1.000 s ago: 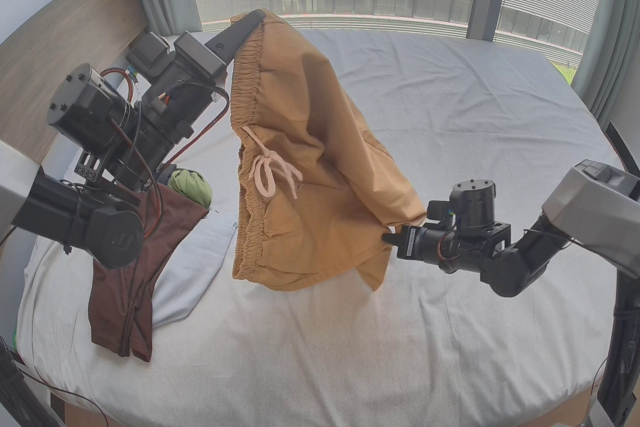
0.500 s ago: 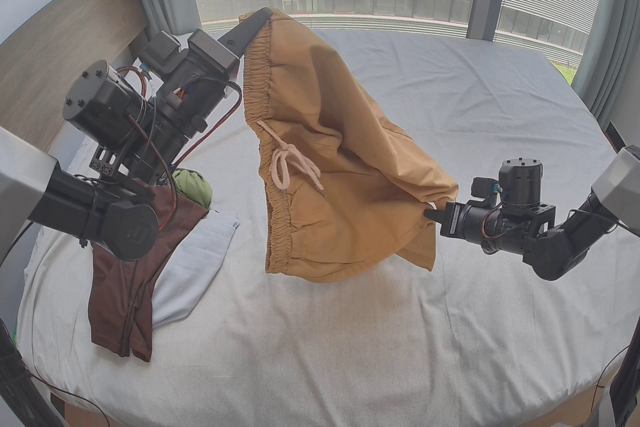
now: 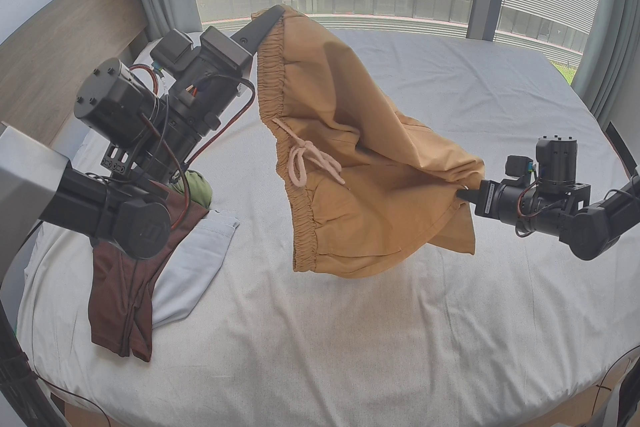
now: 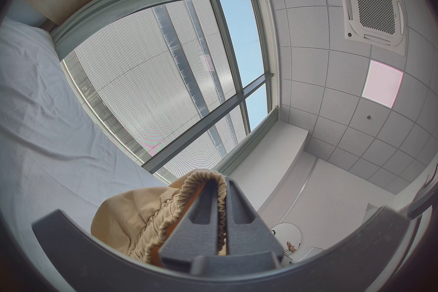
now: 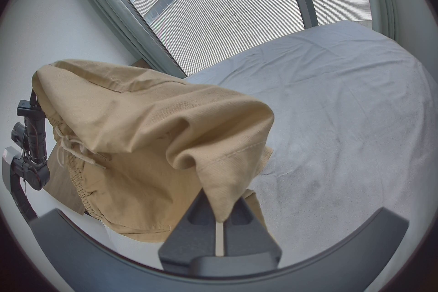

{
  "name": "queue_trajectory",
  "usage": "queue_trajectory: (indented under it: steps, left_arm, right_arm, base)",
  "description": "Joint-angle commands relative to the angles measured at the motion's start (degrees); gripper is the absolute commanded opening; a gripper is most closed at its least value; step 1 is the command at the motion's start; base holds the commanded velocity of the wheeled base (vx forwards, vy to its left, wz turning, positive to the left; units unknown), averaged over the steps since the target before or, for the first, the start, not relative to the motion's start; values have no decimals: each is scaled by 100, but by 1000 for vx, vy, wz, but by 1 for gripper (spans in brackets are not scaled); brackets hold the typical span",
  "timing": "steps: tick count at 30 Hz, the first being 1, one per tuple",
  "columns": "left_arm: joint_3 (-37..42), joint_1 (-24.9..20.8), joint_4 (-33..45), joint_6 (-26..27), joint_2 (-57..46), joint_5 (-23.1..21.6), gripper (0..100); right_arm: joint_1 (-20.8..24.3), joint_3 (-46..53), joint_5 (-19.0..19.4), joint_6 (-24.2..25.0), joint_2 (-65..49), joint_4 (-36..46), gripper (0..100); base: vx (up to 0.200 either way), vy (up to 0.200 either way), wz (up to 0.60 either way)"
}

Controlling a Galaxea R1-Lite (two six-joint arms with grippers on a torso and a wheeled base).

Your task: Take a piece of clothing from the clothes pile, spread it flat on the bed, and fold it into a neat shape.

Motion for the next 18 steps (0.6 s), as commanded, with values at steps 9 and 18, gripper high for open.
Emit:
queue_trajectory:
  steps: [9, 18]
  left_arm:
    - [175, 226, -113, 9, 368, 131, 0]
    - [518, 639, -210, 9, 350, 113, 0]
  right_arm:
    - [307, -22, 2, -286, 244, 215, 0]
    - [817, 163, 19, -269, 1254, 56, 0]
  base:
    - [0, 0, 0]
    - [0, 0, 0]
